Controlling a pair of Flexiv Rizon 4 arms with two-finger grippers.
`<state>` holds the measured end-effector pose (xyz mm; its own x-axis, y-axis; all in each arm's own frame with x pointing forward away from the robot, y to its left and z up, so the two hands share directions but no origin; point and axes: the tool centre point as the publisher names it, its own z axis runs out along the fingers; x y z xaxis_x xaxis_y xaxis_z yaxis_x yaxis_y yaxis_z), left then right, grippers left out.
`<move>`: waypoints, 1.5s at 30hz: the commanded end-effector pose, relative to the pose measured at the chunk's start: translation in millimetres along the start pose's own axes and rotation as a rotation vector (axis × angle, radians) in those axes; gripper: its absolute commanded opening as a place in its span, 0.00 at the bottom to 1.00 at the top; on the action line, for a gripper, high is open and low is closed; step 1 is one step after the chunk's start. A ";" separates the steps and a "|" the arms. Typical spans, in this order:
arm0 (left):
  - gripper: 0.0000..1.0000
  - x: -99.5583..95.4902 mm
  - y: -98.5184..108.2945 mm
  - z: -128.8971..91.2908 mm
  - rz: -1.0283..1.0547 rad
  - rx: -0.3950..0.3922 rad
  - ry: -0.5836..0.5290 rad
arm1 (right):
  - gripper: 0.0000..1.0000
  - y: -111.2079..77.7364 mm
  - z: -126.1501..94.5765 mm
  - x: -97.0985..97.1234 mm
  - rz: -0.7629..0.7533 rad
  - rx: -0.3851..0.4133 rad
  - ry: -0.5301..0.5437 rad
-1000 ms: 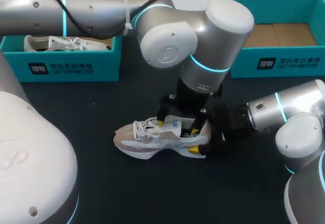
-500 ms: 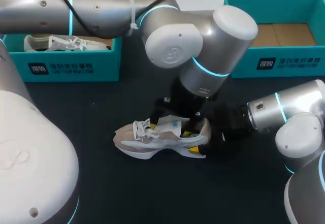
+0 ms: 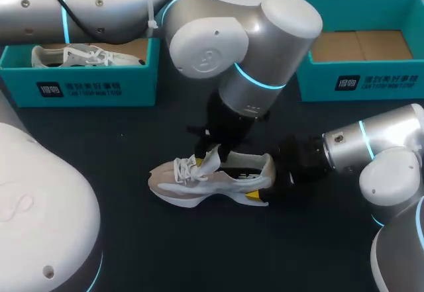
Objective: Take the shoe out of the shoebox, open the shoe tongue, remove and reinsert the insole, then place the shoe into the shoebox
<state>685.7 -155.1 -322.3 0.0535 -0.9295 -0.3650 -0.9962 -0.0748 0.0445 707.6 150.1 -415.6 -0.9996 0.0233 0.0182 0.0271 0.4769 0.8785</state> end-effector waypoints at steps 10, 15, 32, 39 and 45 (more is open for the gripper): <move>0.00 -44.0 16.8 -1.6 -0.108 0.011 0.108 | 0.00 -1.4 3.9 -1.8 0.001 0.006 -0.001; 0.00 -61.8 19.0 14.0 -0.161 -0.020 0.107 | 0.00 -1.4 3.9 -1.8 0.001 0.006 -0.001; 0.31 -91.9 11.3 73.0 -0.290 -0.128 0.121 | 0.00 -1.4 3.9 -1.8 0.001 0.006 -0.001; 0.67 -95.1 17.1 88.0 -0.315 -0.163 0.137 | 0.00 -1.4 3.9 -1.8 0.001 0.006 -0.001; 0.70 -101.0 22.8 97.0 -0.342 -0.190 0.144 | 0.00 -1.4 3.9 -1.8 0.001 0.006 -0.001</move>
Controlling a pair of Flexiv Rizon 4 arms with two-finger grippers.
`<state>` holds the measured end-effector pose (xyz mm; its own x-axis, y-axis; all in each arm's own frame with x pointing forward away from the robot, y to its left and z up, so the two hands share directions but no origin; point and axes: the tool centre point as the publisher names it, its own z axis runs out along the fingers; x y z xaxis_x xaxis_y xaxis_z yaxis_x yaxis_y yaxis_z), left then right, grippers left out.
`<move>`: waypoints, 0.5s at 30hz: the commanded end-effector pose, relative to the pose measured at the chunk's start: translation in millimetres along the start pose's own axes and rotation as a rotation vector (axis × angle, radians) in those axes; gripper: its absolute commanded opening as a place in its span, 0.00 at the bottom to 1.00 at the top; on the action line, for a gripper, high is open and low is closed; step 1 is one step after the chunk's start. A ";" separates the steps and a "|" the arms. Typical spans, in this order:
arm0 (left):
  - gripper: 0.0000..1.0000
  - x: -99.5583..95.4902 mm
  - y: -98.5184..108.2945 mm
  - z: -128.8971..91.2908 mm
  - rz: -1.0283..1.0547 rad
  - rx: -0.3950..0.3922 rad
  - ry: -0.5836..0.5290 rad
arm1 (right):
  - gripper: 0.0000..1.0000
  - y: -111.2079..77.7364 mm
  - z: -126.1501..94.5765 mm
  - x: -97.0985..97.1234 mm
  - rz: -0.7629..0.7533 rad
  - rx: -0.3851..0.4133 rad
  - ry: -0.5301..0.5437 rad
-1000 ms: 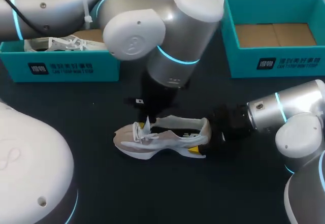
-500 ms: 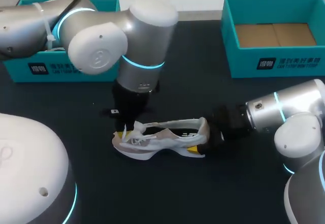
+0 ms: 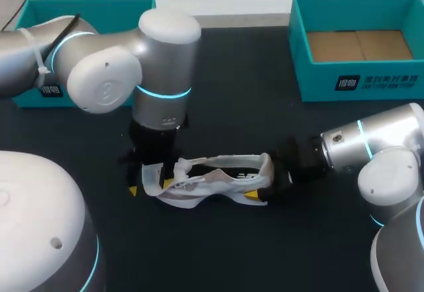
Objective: Take the shoe out of the shoebox, open the shoe tongue, remove and reinsert the insole, then place the shoe into the shoebox
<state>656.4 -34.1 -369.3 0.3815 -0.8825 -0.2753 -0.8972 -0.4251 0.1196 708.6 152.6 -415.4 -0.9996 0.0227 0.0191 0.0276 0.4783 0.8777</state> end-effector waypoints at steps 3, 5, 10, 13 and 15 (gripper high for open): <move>0.73 -9.6 2.5 5.8 -0.026 -0.006 0.023 | 0.00 -2.7 1.8 -0.8 0.001 0.004 -0.002; 0.75 -11.4 4.0 -0.4 -0.031 0.004 0.025 | 0.00 -2.7 1.8 -0.8 0.001 0.004 -0.002; 0.85 -11.4 10.9 -27.4 -0.017 0.065 0.047 | 0.00 -2.7 1.8 -0.8 0.001 0.004 -0.002; 0.96 -8.1 14.4 -42.4 0.011 0.100 0.055 | 0.00 -2.7 1.8 -0.8 0.001 0.004 -0.002; 1.00 -7.0 14.6 -49.5 0.032 0.118 0.072 | 0.00 -2.7 1.8 -0.8 0.001 0.004 -0.002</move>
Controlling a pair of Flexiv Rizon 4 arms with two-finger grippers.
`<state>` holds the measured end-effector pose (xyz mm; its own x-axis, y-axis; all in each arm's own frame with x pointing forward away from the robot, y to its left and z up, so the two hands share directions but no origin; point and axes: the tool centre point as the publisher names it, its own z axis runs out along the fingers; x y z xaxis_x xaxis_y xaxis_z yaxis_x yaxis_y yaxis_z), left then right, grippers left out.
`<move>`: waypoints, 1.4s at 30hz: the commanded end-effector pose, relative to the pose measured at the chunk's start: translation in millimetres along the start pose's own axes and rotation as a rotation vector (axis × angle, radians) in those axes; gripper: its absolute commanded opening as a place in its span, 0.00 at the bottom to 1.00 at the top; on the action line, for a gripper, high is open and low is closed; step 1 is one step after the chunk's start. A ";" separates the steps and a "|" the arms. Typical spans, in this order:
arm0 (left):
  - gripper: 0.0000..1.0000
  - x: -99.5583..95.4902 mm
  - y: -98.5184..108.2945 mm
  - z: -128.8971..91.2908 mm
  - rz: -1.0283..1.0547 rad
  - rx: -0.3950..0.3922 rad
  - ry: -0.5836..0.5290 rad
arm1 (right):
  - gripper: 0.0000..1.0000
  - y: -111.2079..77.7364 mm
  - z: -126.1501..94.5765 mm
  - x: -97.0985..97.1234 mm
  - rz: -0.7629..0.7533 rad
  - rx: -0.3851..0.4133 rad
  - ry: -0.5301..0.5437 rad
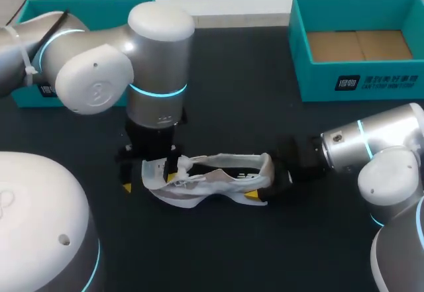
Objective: Take the shoe out of the shoebox, open the shoe tongue, remove and reinsert the insole, then place the shoe into the shoebox
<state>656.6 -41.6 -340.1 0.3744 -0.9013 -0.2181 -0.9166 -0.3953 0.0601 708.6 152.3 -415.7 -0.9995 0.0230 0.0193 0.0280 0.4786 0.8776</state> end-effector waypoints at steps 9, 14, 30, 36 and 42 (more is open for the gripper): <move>1.00 6.7 2.3 -63.0 0.122 0.118 0.043 | 0.00 -2.4 1.9 -0.8 0.001 0.004 -0.002; 1.00 13.4 -6.4 -86.5 0.256 0.126 0.056 | 0.00 -2.4 1.9 -0.8 0.001 0.004 -0.002; 1.00 72.3 -14.9 -156.3 1.361 0.391 -0.025 | 0.00 -2.4 1.9 -0.8 0.001 0.004 -0.002; 1.00 119.8 -6.9 -159.7 1.646 0.423 -0.093 | 0.00 -2.4 1.9 -0.8 0.001 0.004 -0.002; 1.00 151.2 6.2 -154.7 1.922 0.531 -0.046 | 0.00 -2.4 1.9 -0.8 0.001 0.004 -0.002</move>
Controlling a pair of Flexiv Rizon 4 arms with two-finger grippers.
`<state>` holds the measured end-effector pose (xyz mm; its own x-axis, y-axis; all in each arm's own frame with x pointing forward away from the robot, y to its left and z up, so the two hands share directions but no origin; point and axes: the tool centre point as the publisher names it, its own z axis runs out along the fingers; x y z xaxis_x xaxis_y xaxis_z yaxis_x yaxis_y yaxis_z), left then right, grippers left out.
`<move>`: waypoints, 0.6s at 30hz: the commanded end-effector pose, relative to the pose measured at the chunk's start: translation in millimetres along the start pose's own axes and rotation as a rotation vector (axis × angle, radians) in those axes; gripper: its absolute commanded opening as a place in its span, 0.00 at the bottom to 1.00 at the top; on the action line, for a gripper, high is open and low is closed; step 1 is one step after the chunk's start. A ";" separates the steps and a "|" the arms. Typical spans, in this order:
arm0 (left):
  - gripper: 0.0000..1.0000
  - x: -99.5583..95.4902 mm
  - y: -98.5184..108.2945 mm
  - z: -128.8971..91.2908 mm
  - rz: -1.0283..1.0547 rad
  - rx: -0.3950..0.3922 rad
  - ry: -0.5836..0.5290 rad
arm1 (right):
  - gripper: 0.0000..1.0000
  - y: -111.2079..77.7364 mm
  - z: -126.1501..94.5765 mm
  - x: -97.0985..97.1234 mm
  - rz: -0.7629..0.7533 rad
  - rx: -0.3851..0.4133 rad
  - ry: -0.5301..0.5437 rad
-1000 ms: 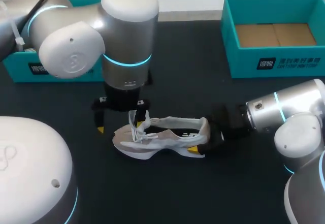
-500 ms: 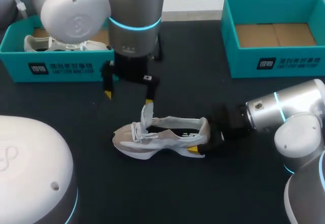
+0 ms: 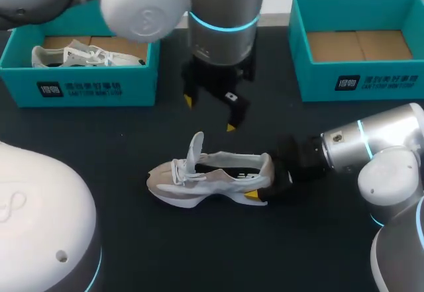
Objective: Take the shoe out of the shoebox, open the shoe tongue, remove and reinsert the insole, then place the shoe into the shoebox
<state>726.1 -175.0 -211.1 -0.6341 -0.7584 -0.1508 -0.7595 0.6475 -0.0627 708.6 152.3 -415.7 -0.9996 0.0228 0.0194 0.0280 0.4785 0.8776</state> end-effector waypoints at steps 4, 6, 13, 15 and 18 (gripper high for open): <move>0.10 40.5 -26.5 13.7 1.002 0.226 -0.014 | 0.00 -2.4 1.9 -0.8 0.001 0.004 -0.002; 0.00 46.7 -26.2 15.0 1.042 0.252 -0.003 | 0.00 -2.4 1.9 -0.8 0.001 0.004 -0.002; 0.00 50.0 -18.6 18.4 1.057 0.345 0.122 | 0.00 -2.4 1.9 -0.8 0.001 0.004 -0.002; 0.00 50.0 -18.6 18.4 1.057 0.345 0.122 | 0.00 -2.4 1.9 -0.8 0.001 0.004 -0.002; 0.00 50.0 -18.6 18.4 1.057 0.345 0.122 | 0.00 -2.4 1.9 -0.8 0.001 0.004 -0.002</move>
<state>708.4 -239.4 -233.5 -0.9421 -0.2620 -0.2093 -0.2566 0.9651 -0.0529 708.7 152.3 -415.7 -0.9996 0.0228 0.0194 0.0280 0.4784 0.8777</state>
